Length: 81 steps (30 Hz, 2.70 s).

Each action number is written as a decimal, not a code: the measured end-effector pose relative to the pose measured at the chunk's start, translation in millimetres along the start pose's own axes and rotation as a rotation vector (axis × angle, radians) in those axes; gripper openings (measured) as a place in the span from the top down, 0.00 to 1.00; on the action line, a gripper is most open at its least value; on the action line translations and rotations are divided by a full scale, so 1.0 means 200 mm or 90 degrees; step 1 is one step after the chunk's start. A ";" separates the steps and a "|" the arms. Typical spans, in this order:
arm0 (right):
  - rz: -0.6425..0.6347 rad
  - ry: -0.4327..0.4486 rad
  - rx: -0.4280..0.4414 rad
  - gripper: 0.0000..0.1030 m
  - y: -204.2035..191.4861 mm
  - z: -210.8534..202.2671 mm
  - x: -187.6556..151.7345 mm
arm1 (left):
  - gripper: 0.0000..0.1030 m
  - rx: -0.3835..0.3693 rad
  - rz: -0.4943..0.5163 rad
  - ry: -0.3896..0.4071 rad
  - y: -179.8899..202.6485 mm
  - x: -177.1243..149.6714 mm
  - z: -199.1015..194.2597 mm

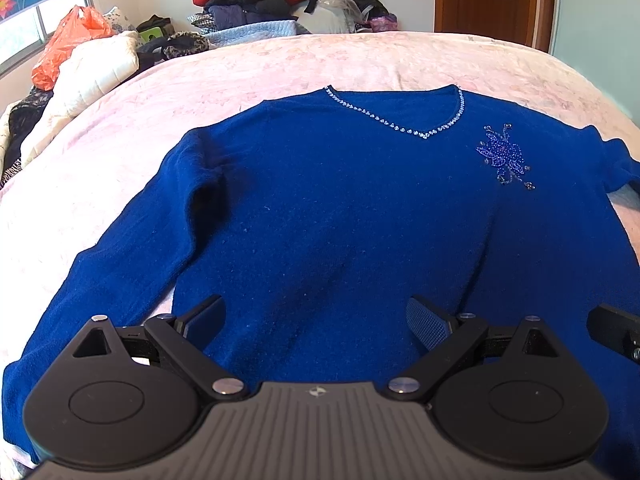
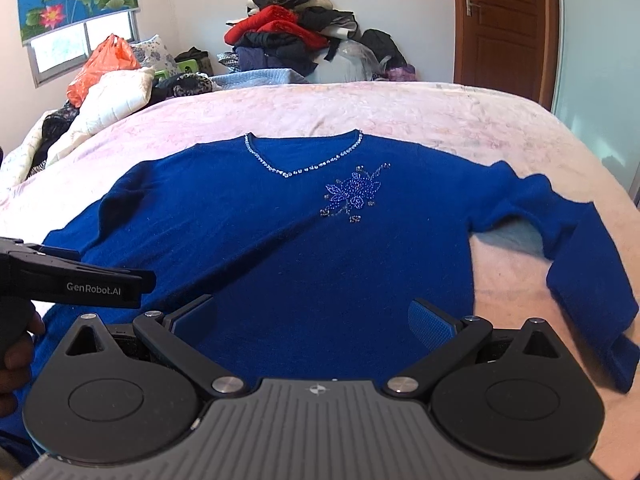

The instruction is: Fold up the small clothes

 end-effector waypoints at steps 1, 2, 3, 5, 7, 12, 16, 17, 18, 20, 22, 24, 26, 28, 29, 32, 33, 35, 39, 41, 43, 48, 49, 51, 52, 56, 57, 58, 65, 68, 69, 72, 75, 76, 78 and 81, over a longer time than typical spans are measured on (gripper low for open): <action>-0.002 -0.001 0.004 0.00 0.00 0.00 0.00 | 0.05 -0.001 0.001 0.001 0.00 0.00 0.00; -0.004 -0.002 0.010 0.00 -0.01 0.00 0.00 | 0.05 -0.002 0.001 0.002 0.00 0.00 0.00; -0.009 -0.001 0.013 0.00 -0.01 0.00 0.00 | 0.05 -0.004 0.001 0.003 0.01 0.00 -0.01; -0.024 0.002 0.005 0.01 -0.02 -0.01 -0.01 | 0.05 -0.010 0.001 0.005 0.01 0.01 -0.01; -0.037 0.004 -0.003 0.03 -0.02 -0.01 -0.01 | 0.05 -0.024 0.006 0.006 0.03 0.01 -0.02; -0.040 0.012 -0.026 0.02 0.03 -0.05 -0.01 | 0.05 -0.046 0.018 0.008 0.07 0.02 -0.04; -0.034 0.019 -0.094 0.02 0.19 -0.11 -0.03 | 0.05 -0.047 0.027 0.006 0.09 0.01 -0.05; -0.024 0.021 -0.114 0.02 0.25 -0.14 -0.04 | 0.05 -0.047 0.029 0.004 0.09 0.01 -0.04; -0.014 0.022 -0.136 0.03 0.31 -0.17 -0.06 | 0.05 -0.046 0.031 0.002 0.10 0.01 -0.04; 0.004 0.023 -0.190 0.03 0.44 -0.23 -0.09 | 0.05 -0.044 0.035 0.000 0.11 0.01 -0.04; 0.011 0.019 -0.249 0.07 0.56 -0.28 -0.13 | 0.05 -0.044 0.039 0.001 0.12 0.01 -0.04; 0.011 0.012 -0.299 0.11 0.66 -0.31 -0.17 | 0.05 -0.044 0.044 0.003 0.13 0.01 -0.04; 0.013 -0.001 -0.325 0.15 0.75 -0.30 -0.21 | 0.05 -0.043 0.049 0.003 0.14 0.01 -0.04; 0.021 -0.009 -0.320 0.28 0.81 -0.27 -0.23 | 0.05 -0.040 0.054 0.003 0.14 0.01 -0.04; 0.027 -0.013 -0.311 0.32 0.84 -0.25 -0.24 | 0.05 -0.038 0.056 0.003 0.14 0.01 -0.04; 0.036 -0.020 -0.287 0.45 0.88 -0.20 -0.24 | 0.05 -0.034 0.057 0.002 0.14 0.00 -0.04; 0.033 -0.022 -0.289 0.49 0.87 -0.19 -0.25 | 0.05 -0.033 0.057 0.002 0.14 0.00 -0.04; 0.020 -0.023 -0.308 0.65 0.87 -0.19 -0.23 | 0.05 -0.032 0.056 0.000 0.14 0.00 -0.03; 0.042 0.001 -0.312 0.83 0.89 -0.24 -0.21 | 0.05 -0.031 0.057 -0.003 0.14 0.00 -0.03; 0.097 0.029 -0.275 0.84 0.93 -0.27 -0.20 | 0.05 -0.029 0.059 -0.003 0.13 0.00 -0.03; 0.244 0.086 -0.149 0.87 1.00 -0.31 -0.20 | 0.05 -0.029 0.057 -0.003 0.13 0.00 -0.02; 0.558 0.214 0.208 0.88 1.10 -0.31 -0.19 | 0.05 -0.027 0.052 -0.006 0.11 0.00 -0.02; 0.584 0.227 0.247 0.88 1.09 -0.30 -0.18 | 0.05 -0.027 0.051 -0.007 0.11 0.00 -0.01; 0.621 0.246 0.312 0.88 1.07 -0.28 -0.14 | 0.05 -0.026 0.049 -0.007 0.10 0.00 -0.01; 0.631 0.254 0.340 0.88 1.06 -0.27 -0.12 | 0.05 -0.024 0.048 -0.006 0.09 0.00 -0.01; 0.644 0.291 0.458 0.88 0.97 -0.23 0.03 | 0.05 -0.022 0.036 -0.007 0.07 0.01 0.00; 0.638 0.300 0.487 0.88 0.93 -0.23 0.06 | 0.05 -0.022 0.034 -0.009 0.07 0.01 0.00; 0.631 0.302 0.509 0.88 0.91 -0.22 0.10 | 0.05 -0.022 0.033 -0.011 0.07 0.01 0.00; 0.460 0.056 0.287 0.41 0.73 0.02 0.02 | 0.05 -0.022 0.032 -0.013 0.05 0.00 0.01; 0.326 0.012 0.159 0.43 0.68 0.00 -0.04 | 0.05 -0.022 0.030 -0.019 0.05 0.00 0.03; 0.273 0.013 0.115 0.44 0.65 -0.02 -0.02 | 0.05 -0.022 0.029 -0.022 0.05 0.00 0.03; 0.030 0.016 -0.031 0.43 0.52 -0.08 0.08 | 0.05 -0.026 0.032 -0.026 0.07 0.00 0.03; -0.268 -0.010 -0.131 0.38 0.31 0.00 0.12 | 0.05 -0.027 0.039 -0.022 0.07 0.00 0.03; -0.354 -0.025 -0.141 0.38 0.26 0.05 0.12 | 0.05 -0.025 0.040 -0.020 0.06 0.00 0.02; -0.477 -0.062 -0.132 0.39 0.18 0.14 0.07 | 0.05 -0.023 0.037 -0.018 0.06 0.00 0.02; -0.578 -0.098 -0.101 0.39 0.11 0.26 0.06 | 0.05 -0.024 0.032 -0.023 0.05 0.00 0.03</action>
Point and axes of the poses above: each gripper's, at about its wrist camera, not at the fingertips, and z roughly the way its jaws point, y to its right, x to its top, the point moved 6 cm from there along z, roughly the way its jaws point, and after that the axes turned 9 degrees about x, right-handed, at the moved point
